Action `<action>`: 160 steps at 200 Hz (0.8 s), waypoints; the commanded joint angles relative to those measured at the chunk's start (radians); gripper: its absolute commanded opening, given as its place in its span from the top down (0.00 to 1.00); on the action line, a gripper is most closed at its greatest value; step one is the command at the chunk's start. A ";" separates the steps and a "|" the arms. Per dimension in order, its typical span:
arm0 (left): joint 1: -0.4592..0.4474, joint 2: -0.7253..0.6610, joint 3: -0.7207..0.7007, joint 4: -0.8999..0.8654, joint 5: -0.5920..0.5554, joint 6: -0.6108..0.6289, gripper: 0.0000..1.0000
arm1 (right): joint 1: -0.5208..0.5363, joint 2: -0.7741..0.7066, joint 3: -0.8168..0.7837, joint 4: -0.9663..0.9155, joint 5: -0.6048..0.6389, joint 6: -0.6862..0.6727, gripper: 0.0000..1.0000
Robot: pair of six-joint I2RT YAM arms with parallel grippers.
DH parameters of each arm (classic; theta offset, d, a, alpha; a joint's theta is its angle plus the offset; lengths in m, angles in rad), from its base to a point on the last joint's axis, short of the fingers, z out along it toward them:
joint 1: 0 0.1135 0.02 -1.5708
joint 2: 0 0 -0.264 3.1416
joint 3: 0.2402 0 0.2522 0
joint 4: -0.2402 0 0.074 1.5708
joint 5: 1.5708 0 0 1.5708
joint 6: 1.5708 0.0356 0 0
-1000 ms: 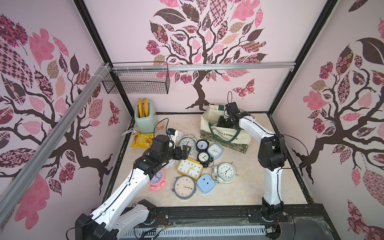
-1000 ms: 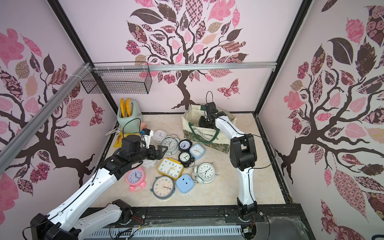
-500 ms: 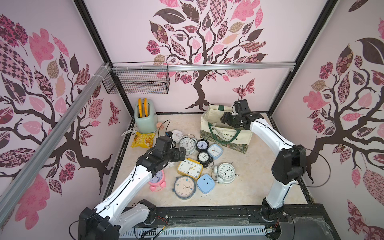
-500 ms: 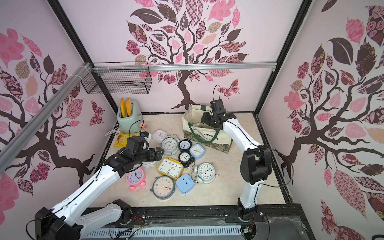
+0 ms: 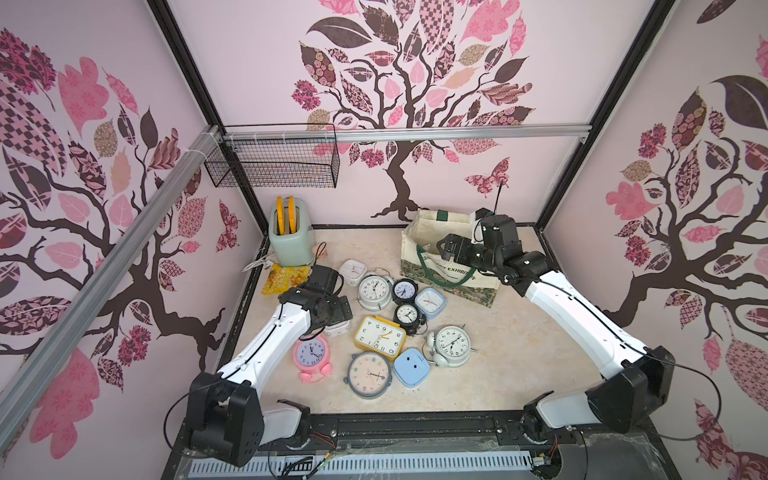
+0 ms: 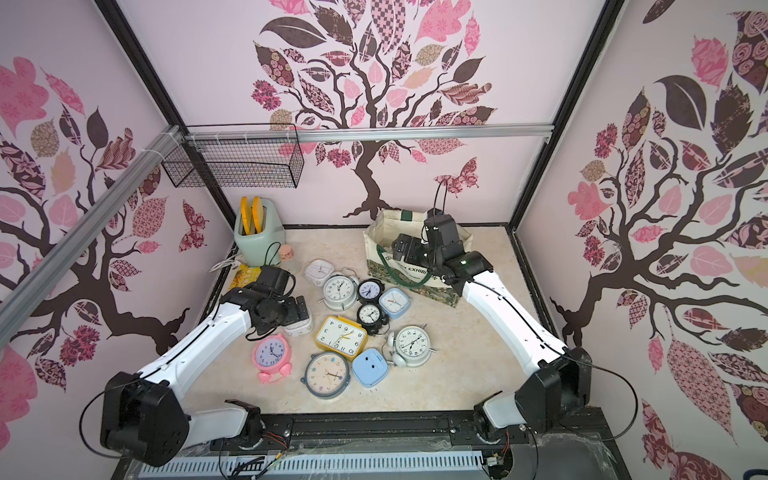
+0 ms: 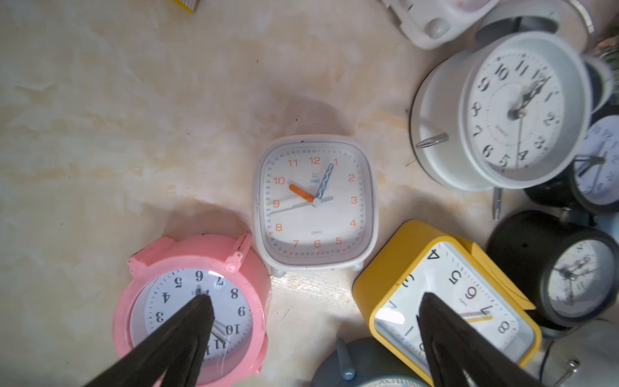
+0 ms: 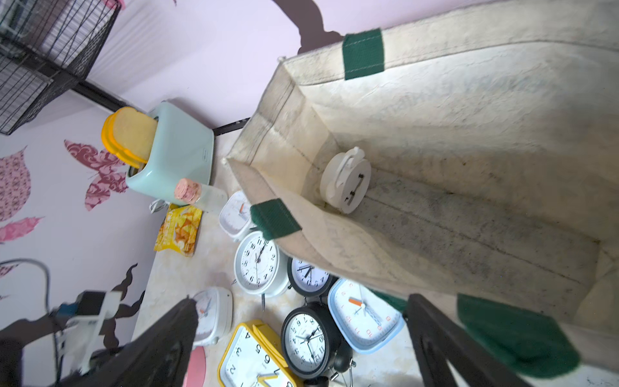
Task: Put the alarm clock into the canvas bag
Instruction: Place the alarm at the canvas bag, then pick up the alarm from the center of the board.
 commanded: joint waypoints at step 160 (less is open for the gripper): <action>-0.001 0.318 0.152 0.003 -0.034 -0.068 0.02 | 0.114 -0.104 -0.127 0.009 -0.191 -0.071 0.00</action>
